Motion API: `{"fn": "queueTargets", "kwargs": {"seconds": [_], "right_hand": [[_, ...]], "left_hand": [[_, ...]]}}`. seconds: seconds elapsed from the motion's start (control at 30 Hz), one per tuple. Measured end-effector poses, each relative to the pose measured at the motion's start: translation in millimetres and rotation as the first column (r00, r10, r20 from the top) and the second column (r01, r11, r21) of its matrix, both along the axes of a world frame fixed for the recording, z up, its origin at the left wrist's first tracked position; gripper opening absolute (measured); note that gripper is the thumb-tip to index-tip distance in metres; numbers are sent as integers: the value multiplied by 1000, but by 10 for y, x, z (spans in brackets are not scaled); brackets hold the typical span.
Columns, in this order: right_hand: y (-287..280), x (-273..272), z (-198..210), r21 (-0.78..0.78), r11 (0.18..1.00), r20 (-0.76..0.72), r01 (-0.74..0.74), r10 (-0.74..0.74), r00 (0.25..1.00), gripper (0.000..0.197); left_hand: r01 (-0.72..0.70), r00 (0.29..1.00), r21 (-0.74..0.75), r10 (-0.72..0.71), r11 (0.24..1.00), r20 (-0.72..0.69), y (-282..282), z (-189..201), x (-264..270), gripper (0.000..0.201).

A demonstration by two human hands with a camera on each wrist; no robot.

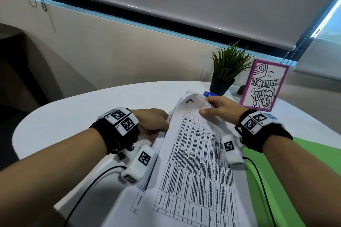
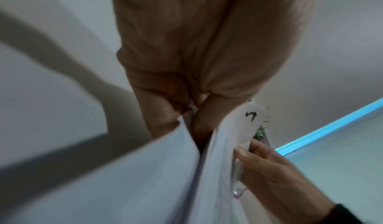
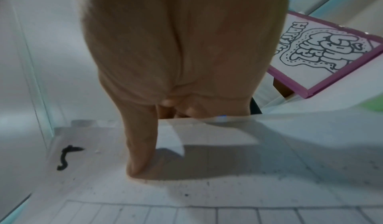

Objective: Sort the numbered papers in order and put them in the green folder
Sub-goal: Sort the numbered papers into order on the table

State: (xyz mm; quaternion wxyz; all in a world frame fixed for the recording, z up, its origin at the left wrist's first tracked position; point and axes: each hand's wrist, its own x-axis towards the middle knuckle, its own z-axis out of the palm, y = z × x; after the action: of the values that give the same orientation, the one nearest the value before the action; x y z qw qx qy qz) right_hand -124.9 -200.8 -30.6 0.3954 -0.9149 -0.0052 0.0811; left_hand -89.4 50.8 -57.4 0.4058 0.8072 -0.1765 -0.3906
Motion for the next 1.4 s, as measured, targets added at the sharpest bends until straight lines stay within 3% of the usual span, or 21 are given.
{"fn": "queueTargets", "kwargs": {"seconds": [0.1,0.17,0.23,0.4,0.5,0.6,0.63,0.7,0.8,0.87,0.9,0.93,1.0,1.03,1.1,1.17,1.27,1.4], "right_hand": [[7,-2,44,50,999,-53,-4,6,999,26],[30,-33,121,70,998,-66,-5,10,998,33],[59,-74,245,127,992,-80,-3,13,997,26],[21,-63,698,103,994,-84,-23,32,996,30],[15,-70,1010,66,998,38,15,-18,999,22],[17,-103,1259,13,999,231,35,-37,972,18],[19,-119,1312,-11,999,292,40,-35,956,16],[59,-172,1382,-39,996,393,76,-54,918,19],[54,-289,1422,-68,967,633,248,-150,759,64],[-52,-412,1323,107,887,697,449,-388,603,102],[-84,-493,1256,268,848,615,458,-516,596,113],[-109,-576,1176,433,813,480,389,-573,664,114],[-96,-704,1023,669,728,272,149,-426,863,80],[-33,-761,955,730,679,274,78,-395,877,59],[132,-852,856,741,671,372,37,-455,809,33],[283,-901,792,689,723,462,49,-491,738,26],[389,-952,682,593,799,476,98,-446,758,23],[451,-991,787,433,880,516,195,-419,747,21]], "left_hand": [[-11,973,-225,-41,974,-227,-68,-10,-196,28],[-81,939,-367,-52,927,-339,-106,50,-301,31],[-164,899,-482,-70,861,-432,-92,137,-364,34],[-288,843,-569,-78,770,-533,-16,402,-436,42],[-152,912,-608,-126,779,-389,30,556,-493,57],[64,992,-477,-108,876,-64,43,589,-538,34],[72,997,-428,-59,901,45,19,571,-528,28],[-23,991,-433,76,901,106,-26,556,-510,22],[-118,979,-549,189,827,75,-28,649,-516,19],[-139,965,-600,243,788,95,20,759,-483,19],[-138,960,-632,260,763,105,51,814,-454,23],[-132,955,-661,273,738,114,81,867,-428,30],[-96,942,-704,292,704,163,103,956,-399,36],[-63,932,-716,297,695,207,90,987,-411,34],[-35,898,-740,345,672,271,47,1002,-470,29],[-84,857,-783,446,616,258,0,938,-479,31],[-252,801,-823,587,509,118,-5,789,-412,31],[-200,823,-788,536,582,187,-15,836,-409,25]]}}
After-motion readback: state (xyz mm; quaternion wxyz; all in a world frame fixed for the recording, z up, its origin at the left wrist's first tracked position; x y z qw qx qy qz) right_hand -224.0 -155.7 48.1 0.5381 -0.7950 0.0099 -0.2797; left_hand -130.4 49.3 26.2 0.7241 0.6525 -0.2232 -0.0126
